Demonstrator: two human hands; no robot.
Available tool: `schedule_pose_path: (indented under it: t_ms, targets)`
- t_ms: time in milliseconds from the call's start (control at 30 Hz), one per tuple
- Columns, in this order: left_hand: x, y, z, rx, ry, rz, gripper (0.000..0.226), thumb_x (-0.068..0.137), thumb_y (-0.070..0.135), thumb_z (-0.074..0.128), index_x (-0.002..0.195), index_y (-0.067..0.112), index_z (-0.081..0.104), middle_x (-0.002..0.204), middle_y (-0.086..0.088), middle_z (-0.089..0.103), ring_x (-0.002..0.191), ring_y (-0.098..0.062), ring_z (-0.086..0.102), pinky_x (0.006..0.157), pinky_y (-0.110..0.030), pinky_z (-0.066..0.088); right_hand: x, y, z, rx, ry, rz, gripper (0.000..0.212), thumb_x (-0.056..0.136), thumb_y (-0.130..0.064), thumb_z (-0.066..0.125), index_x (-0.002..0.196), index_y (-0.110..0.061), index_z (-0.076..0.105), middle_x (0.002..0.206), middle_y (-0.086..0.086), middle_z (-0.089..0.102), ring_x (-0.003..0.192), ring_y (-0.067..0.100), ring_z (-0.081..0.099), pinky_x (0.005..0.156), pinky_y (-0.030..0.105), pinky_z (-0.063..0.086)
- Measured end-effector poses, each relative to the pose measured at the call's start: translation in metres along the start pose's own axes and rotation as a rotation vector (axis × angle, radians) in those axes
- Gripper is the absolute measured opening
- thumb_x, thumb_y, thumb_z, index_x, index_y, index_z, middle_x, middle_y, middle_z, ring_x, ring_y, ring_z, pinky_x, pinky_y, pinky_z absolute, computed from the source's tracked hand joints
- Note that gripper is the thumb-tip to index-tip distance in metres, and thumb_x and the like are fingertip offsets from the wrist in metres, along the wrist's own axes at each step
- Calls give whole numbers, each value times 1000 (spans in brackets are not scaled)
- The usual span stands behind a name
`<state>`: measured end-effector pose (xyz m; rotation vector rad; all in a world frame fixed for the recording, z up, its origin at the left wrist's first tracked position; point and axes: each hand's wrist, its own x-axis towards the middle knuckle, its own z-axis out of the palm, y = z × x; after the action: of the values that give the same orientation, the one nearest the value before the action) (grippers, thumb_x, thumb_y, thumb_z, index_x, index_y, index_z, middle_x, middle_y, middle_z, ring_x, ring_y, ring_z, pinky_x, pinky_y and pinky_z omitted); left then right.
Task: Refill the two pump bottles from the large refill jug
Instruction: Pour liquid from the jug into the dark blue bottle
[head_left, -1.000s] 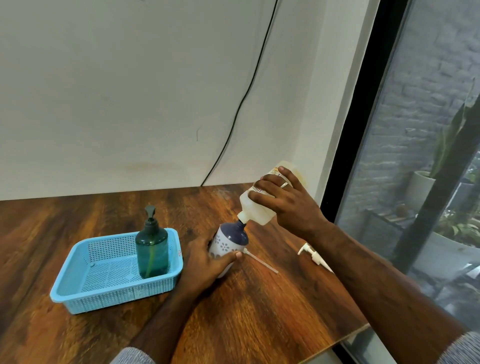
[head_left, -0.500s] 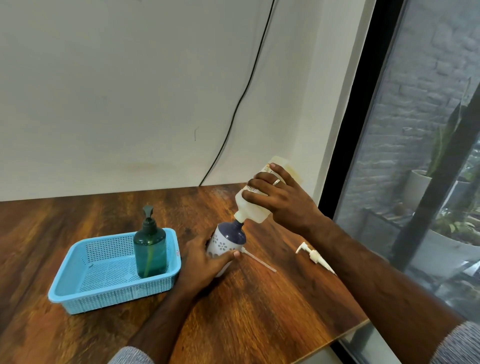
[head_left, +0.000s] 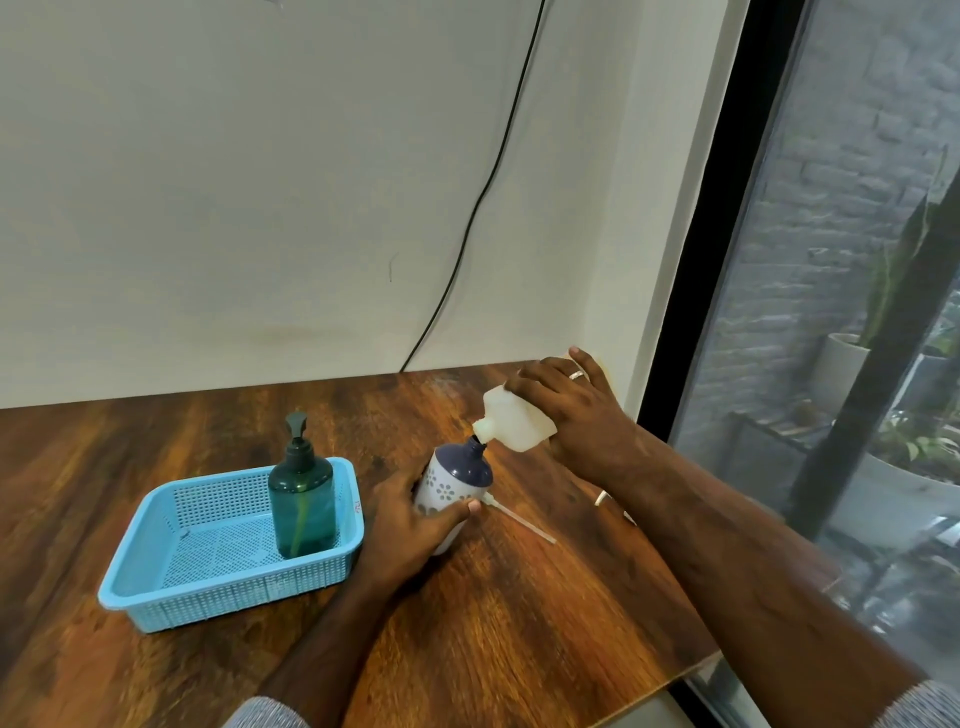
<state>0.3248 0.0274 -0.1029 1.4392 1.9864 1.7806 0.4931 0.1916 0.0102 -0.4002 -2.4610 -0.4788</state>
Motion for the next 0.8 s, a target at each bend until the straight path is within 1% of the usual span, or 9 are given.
schedule_pose_path:
  t_ms: [100,200,300,333,400,467,600,700,800]
  targets:
    - [0,2,0,9,19,10,59,65,57,83,116,35,62,105,21,68,96,7,62,79,-29,58,-10,-2,4,195,-26,142,66,75,-27,78,136,-23,54,139,3,57,131,30,50,119,45,13]
    - [0,3,0,34,31,17,57,66,58,82,115,40,59,103,25,65,96,10,60,79,-28,57,-23,-9,10,309,-111,350,66,88,-34,73,147,-23,45,150,3,45,140,28,38,120,46,23]
    - [0,4,1,35,35,24,57,65,60,81,114,42,58,103,26,66,95,9,61,78,-28,57,-29,-18,19,349,-55,366,65,85,-14,75,144,-14,48,147,9,46,137,28,39,115,46,32]
    - [0,4,1,35,37,30,58,65,60,81,115,41,59,103,25,66,96,9,61,78,-27,56,-32,-20,24,418,-44,440,66,82,-11,77,142,-13,49,144,10,47,133,28,42,113,43,35]
    - [1,4,2,25,43,26,57,66,54,84,115,40,59,102,27,65,96,11,61,78,-24,55,-37,-26,33,631,7,660,75,76,-15,85,141,-14,47,137,7,49,125,24,48,108,37,41]
    - [1,4,2,7,48,8,57,68,43,88,116,40,58,103,29,63,97,13,59,78,-22,53,-43,-27,41,696,54,781,86,68,-22,92,140,-20,46,135,0,51,120,18,51,99,32,46]
    - [1,6,5,-59,27,-23,56,71,29,88,118,37,58,106,27,64,99,15,58,74,-10,49,-52,-26,55,731,87,943,93,67,-27,93,144,-27,40,142,-4,49,125,17,50,104,41,49]
    - [0,5,7,-108,-6,-61,55,71,29,88,113,44,55,104,33,64,100,18,57,75,-11,48,-58,-27,61,747,129,1025,93,71,-31,90,146,-31,36,145,-4,49,128,20,51,102,50,51]
    - [-1,4,7,-128,-29,-81,56,71,31,87,114,47,55,107,39,63,102,18,57,78,-12,48,-61,-27,61,818,178,1057,93,75,-29,88,150,-29,32,149,-3,47,132,20,49,105,49,49]
